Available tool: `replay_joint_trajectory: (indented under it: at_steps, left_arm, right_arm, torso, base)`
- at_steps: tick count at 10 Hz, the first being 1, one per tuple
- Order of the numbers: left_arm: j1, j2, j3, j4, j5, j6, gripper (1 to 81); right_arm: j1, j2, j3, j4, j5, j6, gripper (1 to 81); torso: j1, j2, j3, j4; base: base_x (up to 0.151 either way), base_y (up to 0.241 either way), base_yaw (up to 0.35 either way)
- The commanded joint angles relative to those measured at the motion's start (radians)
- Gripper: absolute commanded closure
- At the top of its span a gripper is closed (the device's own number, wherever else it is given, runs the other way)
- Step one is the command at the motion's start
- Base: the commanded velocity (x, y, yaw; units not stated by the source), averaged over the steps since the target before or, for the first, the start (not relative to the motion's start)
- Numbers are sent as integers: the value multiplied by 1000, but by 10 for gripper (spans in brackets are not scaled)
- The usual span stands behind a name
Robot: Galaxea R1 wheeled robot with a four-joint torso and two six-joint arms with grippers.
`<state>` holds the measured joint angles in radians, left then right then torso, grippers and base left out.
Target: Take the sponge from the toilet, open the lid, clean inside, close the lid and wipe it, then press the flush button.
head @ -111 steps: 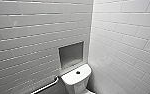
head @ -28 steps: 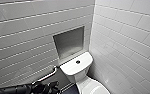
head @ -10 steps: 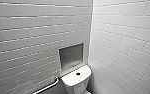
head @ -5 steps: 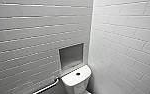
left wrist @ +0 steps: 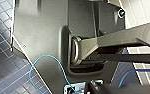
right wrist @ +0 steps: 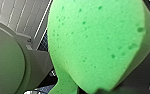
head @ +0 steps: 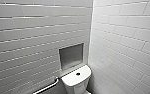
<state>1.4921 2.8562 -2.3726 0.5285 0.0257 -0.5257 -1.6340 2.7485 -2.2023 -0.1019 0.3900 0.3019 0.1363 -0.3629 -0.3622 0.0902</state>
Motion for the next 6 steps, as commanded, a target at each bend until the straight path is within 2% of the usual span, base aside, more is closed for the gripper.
replay_joint_trajectory:
  at_steps: [1,6]
  left_arm:
    - [-31,17,-47,11,52,4,811]
    - [-28,148,-255,1,54,-3,811]
  right_arm:
    - [21,27,-43,-21,-48,6,811]
    - [12,117,-173,-35,-49,-1,811]
  torso:
    - [0,0,0,0]
    - [0,0,0,0]
  base:
    - [0,0,0]
    - [0,0,0]
